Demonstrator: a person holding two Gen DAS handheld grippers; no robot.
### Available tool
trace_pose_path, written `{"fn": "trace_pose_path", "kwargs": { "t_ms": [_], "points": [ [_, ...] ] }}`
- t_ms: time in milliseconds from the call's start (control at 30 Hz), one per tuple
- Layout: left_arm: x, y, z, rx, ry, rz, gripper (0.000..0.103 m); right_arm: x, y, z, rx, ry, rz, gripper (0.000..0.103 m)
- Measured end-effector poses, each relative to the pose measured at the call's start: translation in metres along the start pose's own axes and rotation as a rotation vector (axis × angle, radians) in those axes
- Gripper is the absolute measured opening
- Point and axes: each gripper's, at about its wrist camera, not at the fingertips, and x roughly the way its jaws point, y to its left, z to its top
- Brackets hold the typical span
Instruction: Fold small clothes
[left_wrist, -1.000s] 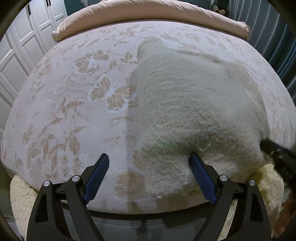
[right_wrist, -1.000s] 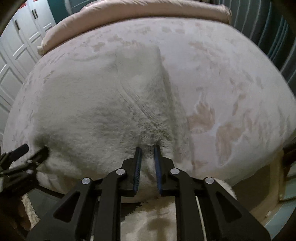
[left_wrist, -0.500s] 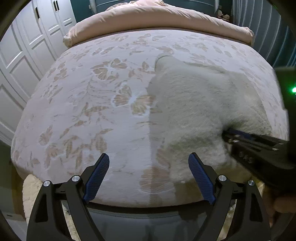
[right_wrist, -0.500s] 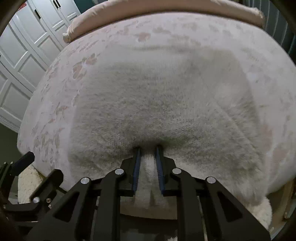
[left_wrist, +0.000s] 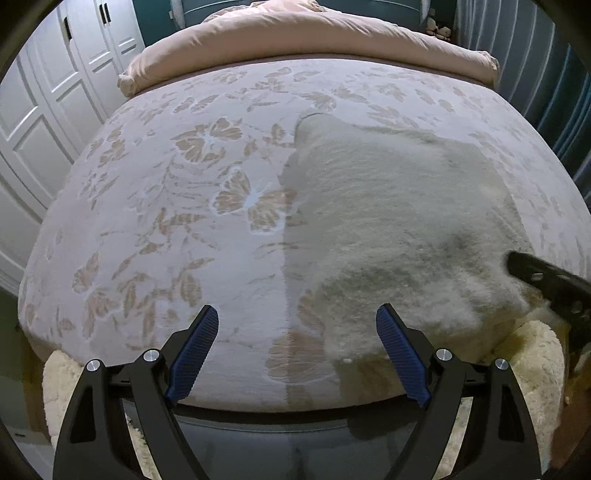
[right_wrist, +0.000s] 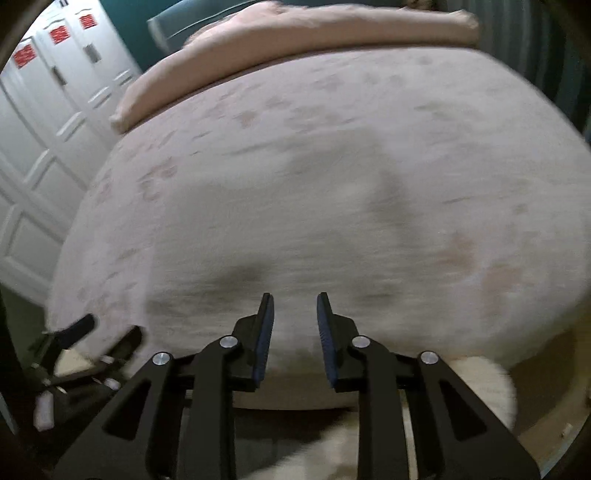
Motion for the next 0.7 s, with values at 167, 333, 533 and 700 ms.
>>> {"fn": "trace_pose_path", "kwargs": {
  "t_ms": [167,333,533,700],
  "points": [
    [0.009,-0.015,-0.004,0.026,0.032,-0.019,0.086,0.001,-0.045,-0.012,0.119,0.017,-0.049,0.047],
    [0.010,-0.021,-0.007,0.044,0.040,-0.017,0.086,0.032,-0.053,-0.014,0.157,0.055,-0.007,0.055],
    [0.003,-0.019,-0.004,0.029,0.026,-0.014,0.086,-0.020,-0.048,0.013,0.141,-0.089,0.102,0.011],
    [0.009,-0.025,-0.003,0.041,0.033,-0.014,0.086,-0.005,-0.055,0.007,0.077,-0.046,-0.017,0.010]
  ]
}}
